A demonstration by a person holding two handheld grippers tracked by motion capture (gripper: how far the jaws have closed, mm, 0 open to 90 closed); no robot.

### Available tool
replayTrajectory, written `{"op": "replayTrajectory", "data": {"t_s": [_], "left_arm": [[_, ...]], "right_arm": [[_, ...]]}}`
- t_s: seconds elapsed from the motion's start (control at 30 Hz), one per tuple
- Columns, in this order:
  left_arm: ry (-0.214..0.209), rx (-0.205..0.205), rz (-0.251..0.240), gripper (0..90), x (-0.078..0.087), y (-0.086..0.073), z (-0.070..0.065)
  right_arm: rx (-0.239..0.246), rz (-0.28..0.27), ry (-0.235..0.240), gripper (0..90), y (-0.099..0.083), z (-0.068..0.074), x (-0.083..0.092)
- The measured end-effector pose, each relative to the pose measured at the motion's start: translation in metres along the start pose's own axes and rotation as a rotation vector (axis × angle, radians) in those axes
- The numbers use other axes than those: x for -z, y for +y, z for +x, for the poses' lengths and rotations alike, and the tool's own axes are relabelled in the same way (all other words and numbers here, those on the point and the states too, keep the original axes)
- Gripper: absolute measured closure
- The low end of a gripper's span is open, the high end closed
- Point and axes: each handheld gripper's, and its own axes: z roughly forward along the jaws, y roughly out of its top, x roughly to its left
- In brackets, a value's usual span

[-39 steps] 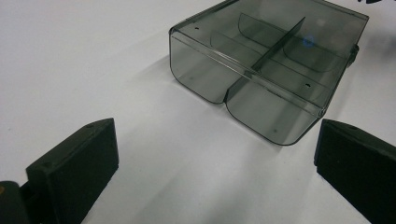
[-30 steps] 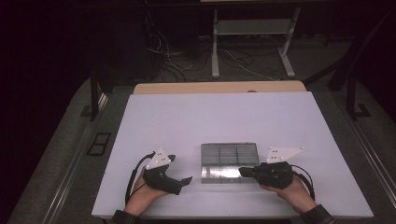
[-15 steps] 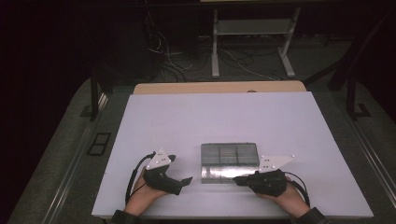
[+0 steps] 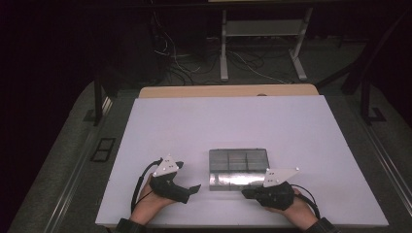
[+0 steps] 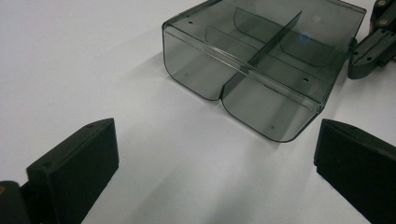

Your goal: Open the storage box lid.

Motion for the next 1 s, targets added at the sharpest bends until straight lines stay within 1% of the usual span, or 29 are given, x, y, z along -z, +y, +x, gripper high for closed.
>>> {"op": "replayTrajectory", "data": {"t_s": [0.27,0.43,0.5,0.7,1.0], "left_arm": [[-0.001,0.001,0.001,0.0,0.0,0.0,0.0],[-0.001,0.0,0.003,0.0,0.0,0.0,-0.001],[-0.001,0.0,0.003,0.0,0.0,0.0,-0.001],[-0.001,-0.001,0.003,0.0,0.0,0.0,-0.001],[-0.002,-0.001,0.002,0.0,0.0,0.0,-0.001]], "right_arm": [[-0.005,0.0,-0.018,89.3,-0.002,0.0,-0.006],[0.004,-0.013,-0.021,89.3,-0.002,0.001,-0.01],[0.009,-0.01,-0.028,89.3,-0.002,0.002,-0.011],[0.019,-0.022,-0.032,89.3,-0.001,0.002,-0.011],[0.019,-0.031,-0.034,89.3,-0.002,0.003,-0.01]]}}
